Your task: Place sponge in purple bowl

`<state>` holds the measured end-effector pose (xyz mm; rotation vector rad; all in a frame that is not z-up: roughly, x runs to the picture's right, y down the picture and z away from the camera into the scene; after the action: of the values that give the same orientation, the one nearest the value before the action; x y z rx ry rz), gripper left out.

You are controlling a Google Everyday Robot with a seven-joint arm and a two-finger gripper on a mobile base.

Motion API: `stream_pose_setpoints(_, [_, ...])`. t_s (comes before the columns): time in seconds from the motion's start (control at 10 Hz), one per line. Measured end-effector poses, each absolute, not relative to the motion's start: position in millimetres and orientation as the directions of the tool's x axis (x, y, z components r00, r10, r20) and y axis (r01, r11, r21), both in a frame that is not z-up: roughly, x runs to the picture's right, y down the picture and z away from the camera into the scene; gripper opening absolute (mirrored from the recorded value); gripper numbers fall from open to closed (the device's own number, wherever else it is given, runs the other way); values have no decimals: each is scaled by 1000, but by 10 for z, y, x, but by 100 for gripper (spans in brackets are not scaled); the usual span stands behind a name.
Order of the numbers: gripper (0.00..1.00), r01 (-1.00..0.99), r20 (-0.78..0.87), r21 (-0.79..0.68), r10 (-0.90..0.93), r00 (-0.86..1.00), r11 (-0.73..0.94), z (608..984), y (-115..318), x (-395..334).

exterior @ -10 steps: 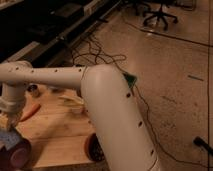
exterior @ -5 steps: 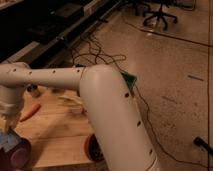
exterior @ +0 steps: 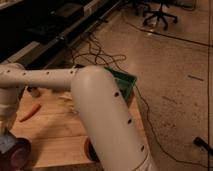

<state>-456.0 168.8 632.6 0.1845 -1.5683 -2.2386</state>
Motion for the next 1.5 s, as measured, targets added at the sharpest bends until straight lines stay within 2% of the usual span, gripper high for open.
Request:
stream_pose_setpoints(0.6, [2,285,163,920,-397,-903,-270,6452,1844,-4542])
stream_pose_setpoints(0.7, [9,289,169,920,-398,-902,-264,6460,1848,-4534])
stream_pose_setpoints(1.1, [48,283,174,926,-383,-907,-251,6468,1875,-4546])
stream_pose_setpoints(1.2, [51,282,173,926,-383,-908,-251,6464,1874,-4548])
stream_pose_setpoints(1.5, [51,283,174,926,-383,-907,-251,6468,1870,-4543])
